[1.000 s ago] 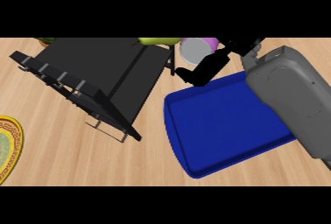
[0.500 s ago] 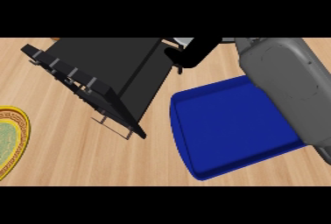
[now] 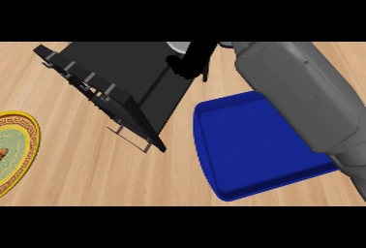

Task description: Pick the pear from the tray and place it in the tiered shelf

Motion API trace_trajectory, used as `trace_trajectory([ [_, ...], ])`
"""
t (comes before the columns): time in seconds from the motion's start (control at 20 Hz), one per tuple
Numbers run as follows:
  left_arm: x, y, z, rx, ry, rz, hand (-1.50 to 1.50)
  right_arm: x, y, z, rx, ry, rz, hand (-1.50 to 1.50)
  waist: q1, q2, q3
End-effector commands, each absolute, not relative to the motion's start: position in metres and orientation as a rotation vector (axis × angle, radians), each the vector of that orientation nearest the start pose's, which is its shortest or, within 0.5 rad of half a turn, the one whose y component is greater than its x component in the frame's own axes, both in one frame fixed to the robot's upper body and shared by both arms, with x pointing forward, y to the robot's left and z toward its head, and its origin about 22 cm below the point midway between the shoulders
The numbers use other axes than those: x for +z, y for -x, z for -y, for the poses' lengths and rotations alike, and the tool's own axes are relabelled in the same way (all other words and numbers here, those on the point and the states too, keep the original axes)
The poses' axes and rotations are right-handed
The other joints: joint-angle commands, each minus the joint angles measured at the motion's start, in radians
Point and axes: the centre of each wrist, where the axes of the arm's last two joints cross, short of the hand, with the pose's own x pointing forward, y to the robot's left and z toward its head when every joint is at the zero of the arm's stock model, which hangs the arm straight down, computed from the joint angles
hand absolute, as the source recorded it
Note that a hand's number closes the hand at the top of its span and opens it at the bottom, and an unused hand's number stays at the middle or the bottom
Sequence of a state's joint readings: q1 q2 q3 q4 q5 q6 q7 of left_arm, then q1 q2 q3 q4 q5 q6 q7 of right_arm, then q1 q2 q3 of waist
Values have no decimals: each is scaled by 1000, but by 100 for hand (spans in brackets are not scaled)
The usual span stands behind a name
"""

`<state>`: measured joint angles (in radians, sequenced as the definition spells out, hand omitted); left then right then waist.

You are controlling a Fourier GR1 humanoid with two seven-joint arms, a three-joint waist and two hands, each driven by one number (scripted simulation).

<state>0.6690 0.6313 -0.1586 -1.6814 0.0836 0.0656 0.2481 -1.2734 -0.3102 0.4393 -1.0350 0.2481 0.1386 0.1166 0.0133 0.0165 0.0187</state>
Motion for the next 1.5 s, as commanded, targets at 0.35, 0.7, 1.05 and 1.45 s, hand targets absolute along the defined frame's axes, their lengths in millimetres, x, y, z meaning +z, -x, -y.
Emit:
trace_trajectory([
  [0.35,9,-135,-306,-310,-179,1204,0,232,-405,34,1322,178,1799,150,0,21,-30],
  [0.7,8,-131,-312,-301,-204,1187,0,201,-417,38,1014,-227,1634,-150,6,26,-27],
  [1.05,7,-133,-309,-312,-175,1193,0,219,-427,46,669,-343,1709,-150,-11,15,-25],
  [1.45,5,-129,-311,-269,-194,1178,0,244,-447,97,276,-205,1783,-150,-56,9,-28],
])
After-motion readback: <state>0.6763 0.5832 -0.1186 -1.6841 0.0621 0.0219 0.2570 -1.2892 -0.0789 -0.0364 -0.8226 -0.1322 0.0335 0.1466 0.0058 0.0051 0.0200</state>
